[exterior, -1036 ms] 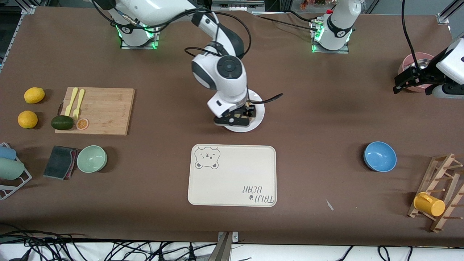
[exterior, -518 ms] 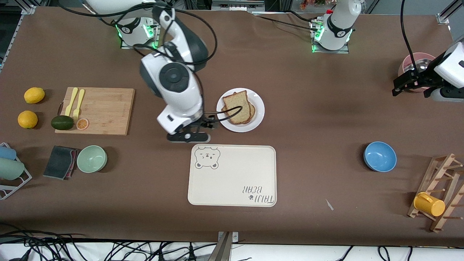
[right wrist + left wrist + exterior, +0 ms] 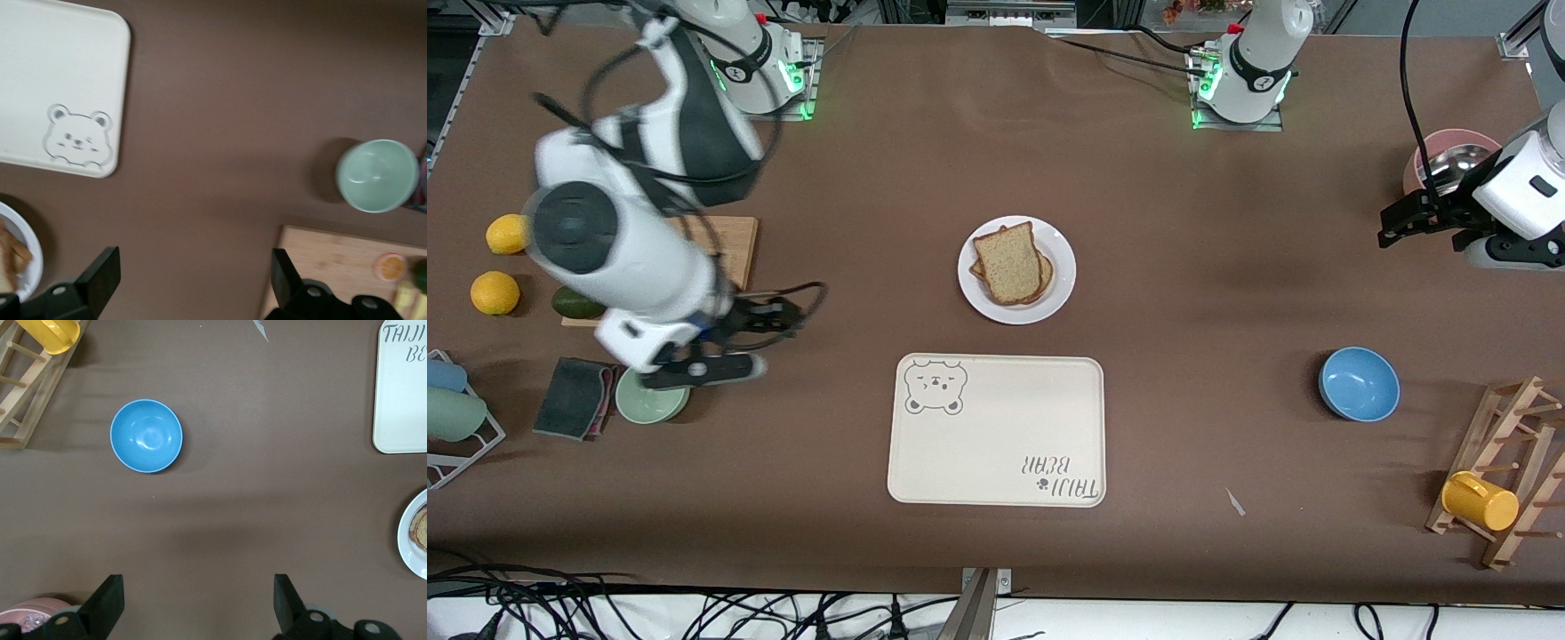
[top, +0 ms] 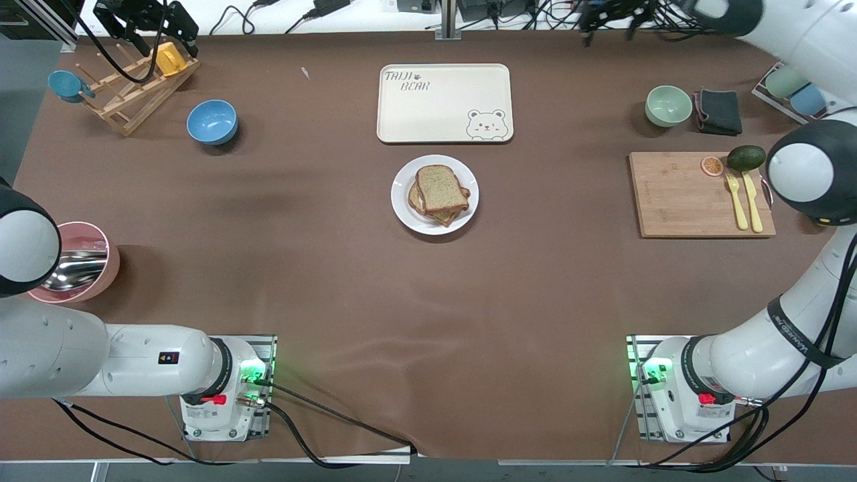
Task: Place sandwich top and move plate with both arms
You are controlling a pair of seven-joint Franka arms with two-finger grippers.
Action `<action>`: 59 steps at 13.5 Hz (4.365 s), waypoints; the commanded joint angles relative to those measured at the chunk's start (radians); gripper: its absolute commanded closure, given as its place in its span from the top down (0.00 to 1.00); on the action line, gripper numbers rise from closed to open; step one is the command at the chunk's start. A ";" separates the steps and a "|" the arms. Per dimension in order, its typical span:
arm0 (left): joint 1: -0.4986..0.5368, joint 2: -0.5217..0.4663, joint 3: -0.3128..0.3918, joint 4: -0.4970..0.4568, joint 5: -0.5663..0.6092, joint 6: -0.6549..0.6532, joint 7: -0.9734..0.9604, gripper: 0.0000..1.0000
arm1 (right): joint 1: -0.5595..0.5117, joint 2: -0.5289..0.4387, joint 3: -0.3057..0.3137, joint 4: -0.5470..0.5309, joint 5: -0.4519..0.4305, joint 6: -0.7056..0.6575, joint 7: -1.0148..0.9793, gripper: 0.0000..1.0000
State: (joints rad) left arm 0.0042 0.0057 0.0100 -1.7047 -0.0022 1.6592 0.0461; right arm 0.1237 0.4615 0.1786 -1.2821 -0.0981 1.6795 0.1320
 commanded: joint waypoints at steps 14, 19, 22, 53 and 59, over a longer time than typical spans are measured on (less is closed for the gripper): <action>0.080 -0.047 -0.032 -0.256 -0.206 0.189 0.001 0.95 | -0.105 -0.468 -0.314 -0.408 0.111 -0.047 -0.273 1.00; 0.086 -0.075 -0.032 -0.482 -0.330 0.384 0.056 0.99 | -0.105 -0.477 -0.315 -0.407 0.109 -0.070 -0.272 1.00; 0.129 -0.064 -0.030 -0.576 -0.578 0.456 0.295 0.99 | -0.105 -0.481 -0.314 -0.407 0.107 -0.072 -0.272 1.00; 0.142 0.292 -0.231 -0.540 -1.196 0.438 0.779 1.00 | -0.107 -0.475 -0.309 -0.398 0.109 -0.073 -0.272 1.00; 0.155 0.380 -0.318 -0.526 -1.187 0.447 0.787 0.98 | -0.108 -0.475 -0.309 -0.398 0.109 -0.073 -0.272 1.00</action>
State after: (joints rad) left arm 0.1444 0.3213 -0.2835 -2.2596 -1.1761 2.1065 0.8019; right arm 0.0192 0.0039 -0.1329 -1.6747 0.0239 1.6191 -0.1382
